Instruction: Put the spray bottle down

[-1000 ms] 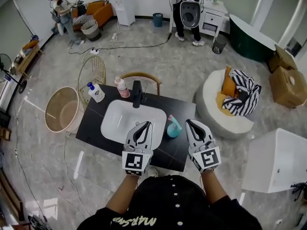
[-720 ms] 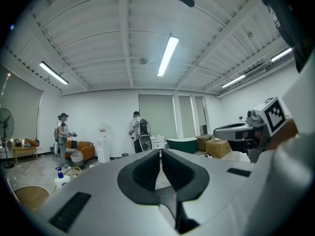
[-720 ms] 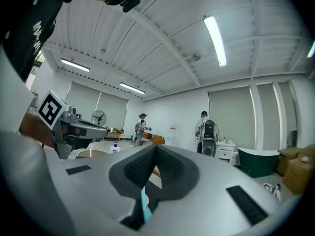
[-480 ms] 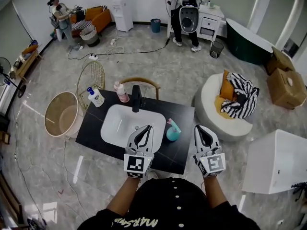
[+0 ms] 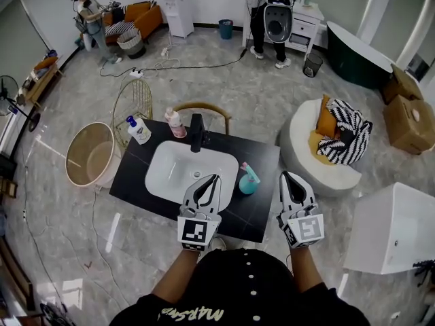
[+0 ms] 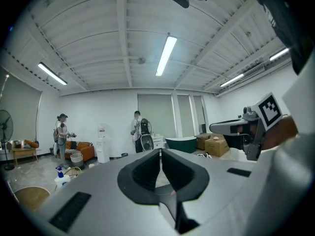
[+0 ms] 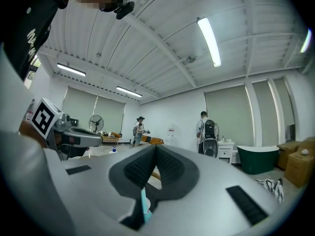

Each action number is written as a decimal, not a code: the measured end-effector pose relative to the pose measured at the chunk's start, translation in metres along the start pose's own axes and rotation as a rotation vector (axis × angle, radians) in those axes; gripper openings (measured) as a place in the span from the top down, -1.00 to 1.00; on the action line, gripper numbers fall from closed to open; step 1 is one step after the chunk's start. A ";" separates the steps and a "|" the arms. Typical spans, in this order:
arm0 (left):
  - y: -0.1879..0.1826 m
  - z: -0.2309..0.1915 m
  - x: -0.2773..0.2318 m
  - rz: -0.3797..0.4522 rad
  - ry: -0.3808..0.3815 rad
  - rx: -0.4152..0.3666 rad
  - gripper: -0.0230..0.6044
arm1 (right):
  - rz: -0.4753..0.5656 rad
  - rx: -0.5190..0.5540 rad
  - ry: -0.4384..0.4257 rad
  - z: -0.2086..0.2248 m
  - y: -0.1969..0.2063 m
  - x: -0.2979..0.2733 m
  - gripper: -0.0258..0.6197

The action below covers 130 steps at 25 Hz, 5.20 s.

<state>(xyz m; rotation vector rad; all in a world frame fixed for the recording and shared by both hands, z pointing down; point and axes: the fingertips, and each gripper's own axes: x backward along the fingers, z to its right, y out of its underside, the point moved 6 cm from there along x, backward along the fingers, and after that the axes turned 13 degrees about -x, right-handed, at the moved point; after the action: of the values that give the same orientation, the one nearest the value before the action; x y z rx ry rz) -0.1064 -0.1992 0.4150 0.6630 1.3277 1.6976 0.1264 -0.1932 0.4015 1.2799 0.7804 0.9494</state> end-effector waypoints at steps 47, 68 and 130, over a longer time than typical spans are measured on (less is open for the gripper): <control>-0.004 0.007 0.001 -0.011 -0.027 -0.007 0.86 | 0.001 0.019 -0.077 -0.003 0.000 -0.010 0.93; -0.006 0.011 0.004 -0.011 -0.029 -0.006 0.86 | 0.001 0.020 -0.088 -0.004 0.001 -0.008 0.93; -0.003 0.004 0.005 -0.010 -0.029 -0.007 0.86 | -0.014 0.049 -0.121 -0.017 0.001 -0.015 0.93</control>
<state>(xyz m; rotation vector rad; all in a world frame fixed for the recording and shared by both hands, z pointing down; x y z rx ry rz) -0.1051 -0.1925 0.4127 0.6736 1.3026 1.6771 0.1042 -0.1996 0.3994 1.3599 0.7216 0.8376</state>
